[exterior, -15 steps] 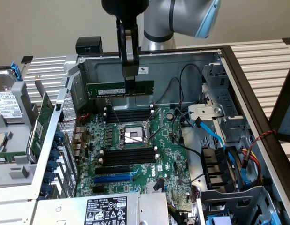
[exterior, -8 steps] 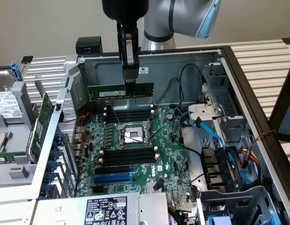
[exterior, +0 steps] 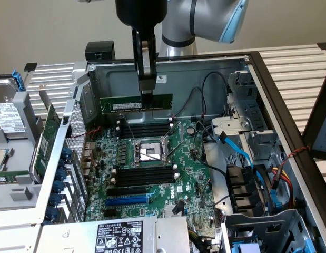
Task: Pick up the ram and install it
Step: 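Pick up the ram and move it above insertion slot, then insert the ram into the slot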
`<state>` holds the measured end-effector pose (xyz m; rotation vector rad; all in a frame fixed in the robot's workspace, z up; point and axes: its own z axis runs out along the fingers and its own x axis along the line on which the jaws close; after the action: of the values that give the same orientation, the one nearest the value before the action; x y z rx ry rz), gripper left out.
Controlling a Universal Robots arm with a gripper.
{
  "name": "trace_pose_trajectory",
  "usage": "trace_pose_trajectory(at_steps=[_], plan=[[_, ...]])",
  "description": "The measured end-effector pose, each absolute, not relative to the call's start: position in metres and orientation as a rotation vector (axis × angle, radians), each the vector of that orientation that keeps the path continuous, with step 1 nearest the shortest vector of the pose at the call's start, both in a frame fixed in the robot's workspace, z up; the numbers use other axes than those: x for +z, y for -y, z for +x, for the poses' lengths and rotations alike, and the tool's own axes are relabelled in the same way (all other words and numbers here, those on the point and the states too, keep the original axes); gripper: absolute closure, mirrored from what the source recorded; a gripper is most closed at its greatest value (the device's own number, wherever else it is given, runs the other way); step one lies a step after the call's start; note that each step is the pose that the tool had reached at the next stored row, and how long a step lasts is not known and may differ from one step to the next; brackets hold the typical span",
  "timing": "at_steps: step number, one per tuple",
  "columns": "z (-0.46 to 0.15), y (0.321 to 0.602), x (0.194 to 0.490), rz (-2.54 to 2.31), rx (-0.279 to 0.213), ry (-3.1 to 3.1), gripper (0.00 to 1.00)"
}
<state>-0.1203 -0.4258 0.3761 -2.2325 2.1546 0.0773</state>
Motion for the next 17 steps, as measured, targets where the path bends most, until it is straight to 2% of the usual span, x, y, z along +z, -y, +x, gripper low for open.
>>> trace_pose_trajectory(at_steps=[17], plan=[[-0.119,0.406,0.367,-2.24,0.068,-2.161,0.87]])
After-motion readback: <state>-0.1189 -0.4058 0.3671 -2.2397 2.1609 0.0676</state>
